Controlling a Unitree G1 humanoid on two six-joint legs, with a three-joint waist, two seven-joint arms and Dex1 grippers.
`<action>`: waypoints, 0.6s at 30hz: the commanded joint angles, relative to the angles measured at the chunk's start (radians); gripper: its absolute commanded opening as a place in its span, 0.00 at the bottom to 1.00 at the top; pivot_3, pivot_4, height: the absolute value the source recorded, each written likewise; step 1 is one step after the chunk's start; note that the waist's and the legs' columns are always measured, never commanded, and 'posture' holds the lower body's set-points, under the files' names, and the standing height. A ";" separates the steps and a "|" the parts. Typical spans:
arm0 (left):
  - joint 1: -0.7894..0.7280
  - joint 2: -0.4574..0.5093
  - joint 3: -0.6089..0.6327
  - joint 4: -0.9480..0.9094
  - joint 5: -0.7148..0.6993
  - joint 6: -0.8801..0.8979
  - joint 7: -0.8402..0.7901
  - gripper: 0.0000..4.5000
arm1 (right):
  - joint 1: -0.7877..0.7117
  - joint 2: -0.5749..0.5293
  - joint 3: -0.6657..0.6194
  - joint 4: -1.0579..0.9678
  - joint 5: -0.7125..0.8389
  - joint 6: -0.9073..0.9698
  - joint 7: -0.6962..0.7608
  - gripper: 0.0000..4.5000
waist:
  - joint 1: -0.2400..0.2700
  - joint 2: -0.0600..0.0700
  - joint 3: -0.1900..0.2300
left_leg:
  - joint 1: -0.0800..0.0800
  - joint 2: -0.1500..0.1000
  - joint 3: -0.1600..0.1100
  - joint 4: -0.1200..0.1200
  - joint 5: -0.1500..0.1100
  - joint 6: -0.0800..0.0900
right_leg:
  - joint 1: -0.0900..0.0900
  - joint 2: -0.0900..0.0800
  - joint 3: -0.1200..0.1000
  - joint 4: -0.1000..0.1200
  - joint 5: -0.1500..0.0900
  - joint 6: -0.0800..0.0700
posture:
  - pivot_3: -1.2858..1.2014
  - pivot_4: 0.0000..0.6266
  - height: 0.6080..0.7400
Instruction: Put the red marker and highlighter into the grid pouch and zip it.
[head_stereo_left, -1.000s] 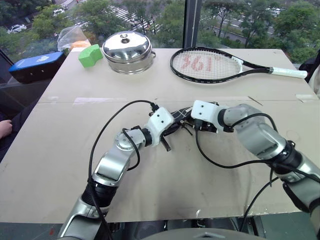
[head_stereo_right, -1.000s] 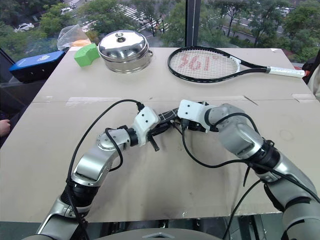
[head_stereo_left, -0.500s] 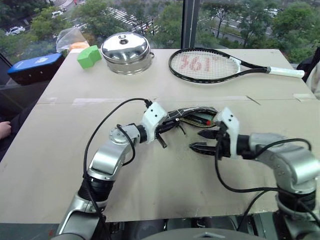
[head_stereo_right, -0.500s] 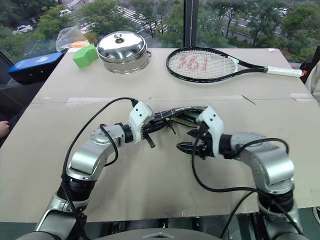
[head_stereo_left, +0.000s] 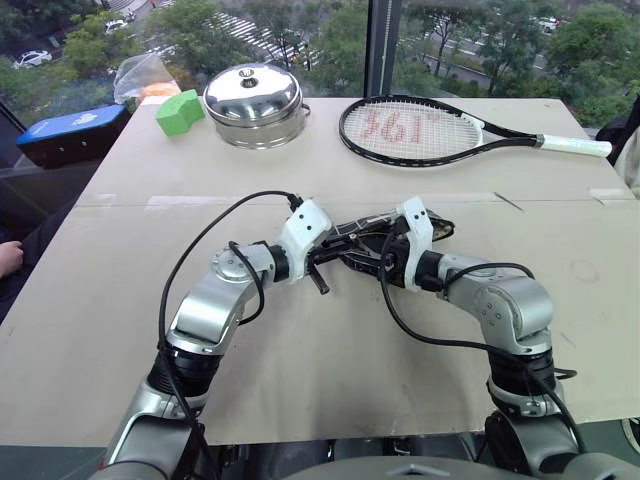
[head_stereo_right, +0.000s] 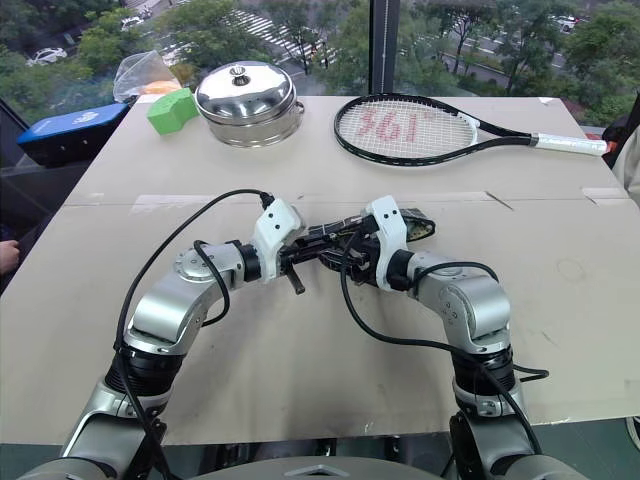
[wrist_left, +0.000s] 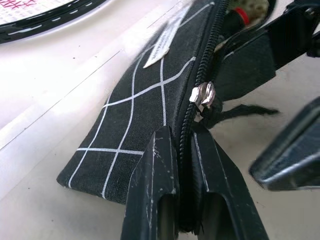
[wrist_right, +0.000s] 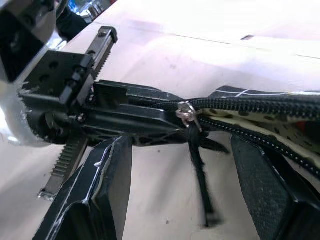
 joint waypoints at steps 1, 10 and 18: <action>-0.011 0.008 0.009 -0.035 -0.016 -0.002 -0.004 0.00 | -0.035 0.015 -0.017 0.009 0.037 -0.040 -0.017 0.69 | -0.001 0.000 0.000 | 0.000 0.000 0.000 0.000 0.000 0.000 | 0.000 0.000 0.000 0.000 0.000 0.000 | 0.52 0.24 1.00; 0.000 0.013 0.003 -0.057 -0.019 0.000 0.006 0.00 | -0.054 0.042 -0.023 0.063 0.073 -0.065 -0.064 0.01 | 0.001 0.000 0.000 | 0.000 0.000 0.000 0.000 0.000 0.000 | 0.000 0.000 0.000 0.000 0.000 0.000 | 0.52 0.24 1.00; 0.003 0.014 0.013 -0.050 -0.013 0.001 0.024 0.00 | -0.023 0.026 -0.037 0.023 0.097 -0.046 -0.121 0.01 | 0.000 0.000 0.000 | 0.000 0.000 0.000 0.000 0.000 0.000 | 0.000 0.000 0.000 0.000 0.000 0.000 | 0.52 0.24 1.00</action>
